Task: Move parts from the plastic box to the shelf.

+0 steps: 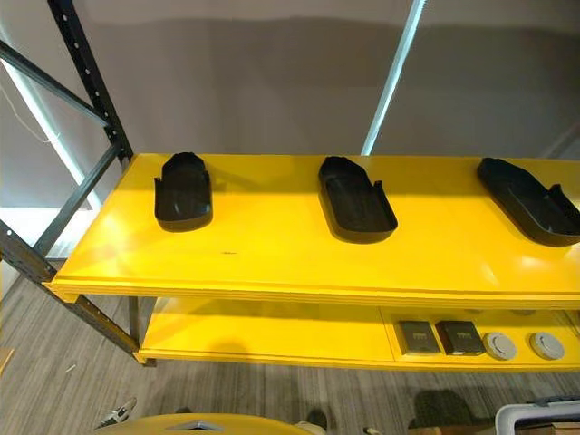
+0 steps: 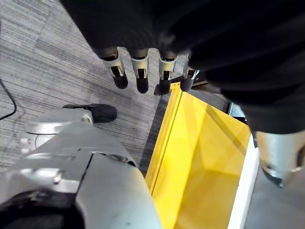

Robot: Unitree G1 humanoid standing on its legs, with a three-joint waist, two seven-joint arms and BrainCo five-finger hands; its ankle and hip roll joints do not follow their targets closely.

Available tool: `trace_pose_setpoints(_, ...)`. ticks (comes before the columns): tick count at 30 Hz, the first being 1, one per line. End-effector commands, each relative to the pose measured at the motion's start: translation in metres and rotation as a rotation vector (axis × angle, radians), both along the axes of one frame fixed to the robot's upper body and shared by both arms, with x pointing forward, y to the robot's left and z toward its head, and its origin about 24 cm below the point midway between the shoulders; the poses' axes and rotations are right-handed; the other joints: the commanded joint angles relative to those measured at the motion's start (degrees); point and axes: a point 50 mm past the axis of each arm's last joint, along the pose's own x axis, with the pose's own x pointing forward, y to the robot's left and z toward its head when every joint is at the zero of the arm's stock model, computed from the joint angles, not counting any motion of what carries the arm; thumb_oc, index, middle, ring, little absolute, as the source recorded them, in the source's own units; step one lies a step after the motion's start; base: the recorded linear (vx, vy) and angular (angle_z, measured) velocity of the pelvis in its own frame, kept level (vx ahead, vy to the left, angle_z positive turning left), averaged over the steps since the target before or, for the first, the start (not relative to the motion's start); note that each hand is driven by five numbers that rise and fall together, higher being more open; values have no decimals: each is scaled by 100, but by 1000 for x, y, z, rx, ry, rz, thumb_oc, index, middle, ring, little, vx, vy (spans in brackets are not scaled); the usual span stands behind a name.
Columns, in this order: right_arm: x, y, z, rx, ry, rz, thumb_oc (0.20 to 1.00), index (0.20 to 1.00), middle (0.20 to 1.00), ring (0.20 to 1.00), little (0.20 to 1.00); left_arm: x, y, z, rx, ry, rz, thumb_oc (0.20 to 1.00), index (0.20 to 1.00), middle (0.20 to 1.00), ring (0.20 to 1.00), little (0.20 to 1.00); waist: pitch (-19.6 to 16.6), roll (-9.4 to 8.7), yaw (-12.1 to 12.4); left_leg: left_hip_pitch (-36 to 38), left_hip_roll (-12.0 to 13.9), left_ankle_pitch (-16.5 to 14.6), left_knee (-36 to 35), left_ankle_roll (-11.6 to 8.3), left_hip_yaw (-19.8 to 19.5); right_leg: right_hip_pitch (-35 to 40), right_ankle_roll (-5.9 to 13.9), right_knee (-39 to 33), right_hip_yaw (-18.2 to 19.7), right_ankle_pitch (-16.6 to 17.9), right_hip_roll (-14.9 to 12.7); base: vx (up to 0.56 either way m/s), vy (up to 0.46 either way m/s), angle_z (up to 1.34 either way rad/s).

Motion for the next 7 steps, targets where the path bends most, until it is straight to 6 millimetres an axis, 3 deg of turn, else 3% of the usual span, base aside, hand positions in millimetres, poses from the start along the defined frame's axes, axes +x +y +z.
trace_pose_setpoints(1, 9, 10, -5, 35, 42, -87, 1000, 1000, 1000, 1000, 1000, 20, 9, 1, 90, 7, -13, 1000, 1000, 1000, 1000, 1000, 310, -182, 21, 26, -176, -156, 86, 276, 41, 200, -90, 381, -25, -609, 77, 0, 0, 0)
trace_pose_setpoints(7, -11, 21, -11, 77, 111, -244, 1000, 1000, 1000, 1000, 1000, 27, 4, -1, 172, 51, -84, 1000, 1000, 1000, 1000, 1000, 269, -180, -36, 114, -222, -173, 52, 283, 24, 253, -95, 400, 22, -631, 91, 34, -3, 1)
